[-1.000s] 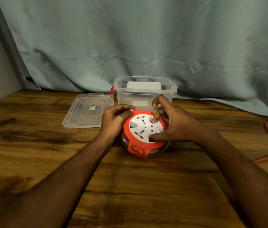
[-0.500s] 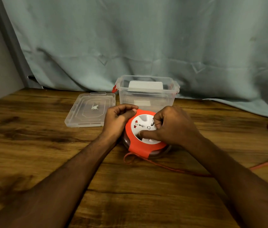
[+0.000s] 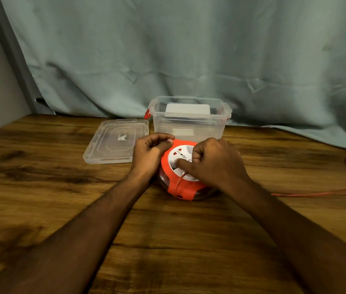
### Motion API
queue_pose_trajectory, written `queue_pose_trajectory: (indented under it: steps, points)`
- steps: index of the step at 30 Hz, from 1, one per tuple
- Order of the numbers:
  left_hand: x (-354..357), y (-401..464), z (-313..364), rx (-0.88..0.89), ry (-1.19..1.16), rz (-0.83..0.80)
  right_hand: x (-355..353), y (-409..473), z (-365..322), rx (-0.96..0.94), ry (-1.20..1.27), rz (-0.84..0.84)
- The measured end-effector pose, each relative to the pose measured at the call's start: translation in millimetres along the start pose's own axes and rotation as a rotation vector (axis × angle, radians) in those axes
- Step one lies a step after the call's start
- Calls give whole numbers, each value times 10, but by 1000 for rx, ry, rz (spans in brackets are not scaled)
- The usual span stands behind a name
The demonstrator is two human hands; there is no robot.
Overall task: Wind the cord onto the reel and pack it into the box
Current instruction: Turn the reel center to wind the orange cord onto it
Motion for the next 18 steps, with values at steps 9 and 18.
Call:
queue_pose_trajectory:
  steps: [9,18]
  points:
    - [11,-5,32,-6,5,-31,-164,129,140,-178,224,-265]
    - [32,-22,27,-24,5,-42,-173,166,215,-203,142,-418]
Point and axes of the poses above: each hand's wrist, its own y-axis towards the middle knuckle, its own x-axis out of the palm, z = x × y, the point moved 6 cm from there along y, towards the middle knuckle, and after that the axes turned 13 degrees about x, right-handed, at the moved point
